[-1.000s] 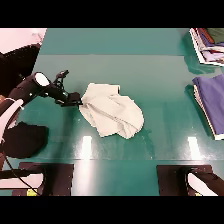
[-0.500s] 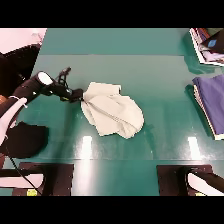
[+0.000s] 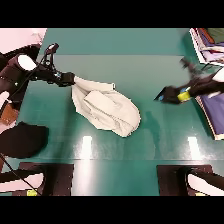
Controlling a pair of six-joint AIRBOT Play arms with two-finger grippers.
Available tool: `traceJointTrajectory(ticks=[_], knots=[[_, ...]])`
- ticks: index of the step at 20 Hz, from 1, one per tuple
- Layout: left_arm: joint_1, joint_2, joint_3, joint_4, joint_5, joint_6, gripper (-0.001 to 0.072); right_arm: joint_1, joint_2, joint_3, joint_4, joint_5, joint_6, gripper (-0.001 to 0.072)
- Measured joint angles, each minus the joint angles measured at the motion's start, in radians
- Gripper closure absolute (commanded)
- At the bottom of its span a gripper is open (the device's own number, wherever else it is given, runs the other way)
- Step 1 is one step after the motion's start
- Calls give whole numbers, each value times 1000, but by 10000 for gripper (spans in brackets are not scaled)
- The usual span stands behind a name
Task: Fold the shirts.
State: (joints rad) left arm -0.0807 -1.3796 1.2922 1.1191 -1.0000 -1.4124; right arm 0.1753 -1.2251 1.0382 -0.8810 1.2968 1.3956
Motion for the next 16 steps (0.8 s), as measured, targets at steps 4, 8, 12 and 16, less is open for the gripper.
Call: traceJointTrajectory(ticks=[4, 8, 12, 16], knots=[[1, 5, 6, 7, -3, 2, 680, 113, -34, -169, 129, -129, -60, 160], [1, 5, 8, 5, -13, 3, 680, 215, -109, -169, 175, -191, -108, 550], [1, 29, 14, 6, -33, 3, 680, 249, -131, -92, 186, -237, -132, 694], [2, 133, 123, 42, -43, 3, 680, 189, -27, 43, 95, -223, -122, 694]])
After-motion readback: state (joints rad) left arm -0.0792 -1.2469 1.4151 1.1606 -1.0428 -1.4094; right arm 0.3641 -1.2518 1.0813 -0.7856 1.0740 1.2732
